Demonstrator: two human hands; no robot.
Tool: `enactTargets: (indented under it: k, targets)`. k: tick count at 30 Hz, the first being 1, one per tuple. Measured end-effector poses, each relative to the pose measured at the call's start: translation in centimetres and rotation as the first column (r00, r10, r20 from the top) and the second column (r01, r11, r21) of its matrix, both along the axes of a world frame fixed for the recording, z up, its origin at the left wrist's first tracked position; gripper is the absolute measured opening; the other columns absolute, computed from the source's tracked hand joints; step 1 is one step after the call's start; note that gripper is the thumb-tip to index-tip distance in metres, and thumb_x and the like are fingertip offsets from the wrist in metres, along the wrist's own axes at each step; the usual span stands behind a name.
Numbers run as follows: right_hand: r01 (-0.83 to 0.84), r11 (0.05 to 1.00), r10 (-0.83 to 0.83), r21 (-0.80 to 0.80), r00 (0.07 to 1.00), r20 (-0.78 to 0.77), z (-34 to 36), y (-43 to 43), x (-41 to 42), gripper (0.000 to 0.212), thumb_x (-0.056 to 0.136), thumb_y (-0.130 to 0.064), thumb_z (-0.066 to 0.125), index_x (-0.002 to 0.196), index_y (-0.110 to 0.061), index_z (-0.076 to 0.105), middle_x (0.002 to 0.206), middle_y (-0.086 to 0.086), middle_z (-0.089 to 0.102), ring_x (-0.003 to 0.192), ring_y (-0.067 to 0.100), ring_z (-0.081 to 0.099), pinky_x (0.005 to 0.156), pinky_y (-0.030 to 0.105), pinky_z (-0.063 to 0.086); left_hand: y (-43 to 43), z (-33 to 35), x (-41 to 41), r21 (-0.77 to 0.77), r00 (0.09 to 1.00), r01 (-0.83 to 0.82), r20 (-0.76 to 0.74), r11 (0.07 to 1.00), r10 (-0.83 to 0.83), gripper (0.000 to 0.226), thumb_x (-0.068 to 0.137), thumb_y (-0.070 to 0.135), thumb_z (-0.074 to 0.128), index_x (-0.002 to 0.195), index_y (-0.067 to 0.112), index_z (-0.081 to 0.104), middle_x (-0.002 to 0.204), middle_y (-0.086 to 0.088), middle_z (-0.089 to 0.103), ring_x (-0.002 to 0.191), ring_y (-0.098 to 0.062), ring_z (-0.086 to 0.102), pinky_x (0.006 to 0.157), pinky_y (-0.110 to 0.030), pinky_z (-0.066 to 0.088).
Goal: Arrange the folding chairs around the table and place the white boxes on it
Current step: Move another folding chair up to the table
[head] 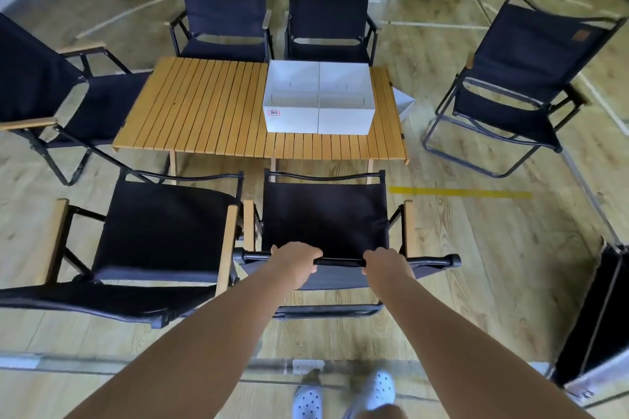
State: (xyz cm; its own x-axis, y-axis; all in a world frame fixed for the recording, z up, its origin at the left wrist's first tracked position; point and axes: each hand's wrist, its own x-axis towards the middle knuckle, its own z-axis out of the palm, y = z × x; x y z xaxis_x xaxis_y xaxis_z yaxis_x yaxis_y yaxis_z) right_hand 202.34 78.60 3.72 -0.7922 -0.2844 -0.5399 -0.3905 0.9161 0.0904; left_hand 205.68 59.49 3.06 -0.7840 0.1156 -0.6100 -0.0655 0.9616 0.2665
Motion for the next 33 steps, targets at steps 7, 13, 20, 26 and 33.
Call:
enactTargets:
  k: [7,13,20,26,33]
  targets:
    - [0.004,1.0,-0.004,0.019,1.0,0.017,0.2,-0.3,0.0,0.022,0.098,-0.015,0.051,0.119,-0.013,0.053,0.114,0.008,0.058,0.11,0.028,0.055,0.092,0.037,0.043,-0.3,-0.5,0.3,0.005,1.0,-0.017,-0.019,1.0,0.017,0.031,0.102,0.016,0.048,0.132,0.019,0.051,0.108,-0.009,0.062,0.102,-0.028,0.058,0.108,-0.061,0.032]
    - [0.02,1.0,-0.02,0.004,1.0,0.019,0.4,-0.3,0.5,0.022,0.099,-0.017,0.049,0.12,-0.013,0.054,0.116,0.009,0.059,0.111,0.029,0.054,0.091,0.038,0.043,-0.3,-1.1,0.4,-0.008,1.0,-0.007,-0.016,1.0,0.007,0.027,0.101,0.016,0.049,0.127,0.018,0.054,0.106,-0.007,0.064,0.086,-0.021,0.051,0.108,-0.061,0.033]
    - [0.055,0.998,-0.055,-0.026,0.998,0.028,0.9,0.0,1.4,0.024,0.098,-0.015,0.051,0.122,-0.012,0.052,0.117,0.01,0.058,0.112,0.029,0.052,0.089,0.036,0.043,0.0,0.2,1.1,-0.009,1.0,-0.015,0.013,1.0,0.015,0.025,0.101,0.021,0.049,0.123,0.012,0.056,0.098,-0.007,0.057,0.088,-0.025,0.055,0.106,-0.057,0.037]
    - [0.184,0.975,-0.175,-0.122,0.981,0.083,2.1,1.2,2.3,0.03,0.094,-0.007,0.05,0.123,-0.015,0.047,0.113,0.007,0.05,0.11,0.028,0.049,0.075,0.038,0.045,-0.2,1.0,2.7,0.014,0.996,-0.048,-0.072,0.999,0.049,0.04,0.1,0.033,0.049,0.136,0.016,0.049,0.117,-0.006,0.06,0.098,-0.024,0.061,0.1,-0.046,0.045]
    - [0.272,0.945,-0.261,-0.183,0.962,0.083,4.8,4.7,3.1,0.022,0.094,-0.014,0.046,0.116,-0.016,0.047,0.113,0.008,0.053,0.104,0.03,0.053,0.077,0.041,0.051,2.4,3.3,2.3,0.052,0.994,-0.047,-0.097,0.998,0.052,0.05,0.099,0.039,0.049,0.145,0.021,0.041,0.139,-0.003,0.051,0.119,-0.024,0.055,0.097,-0.039,0.048]
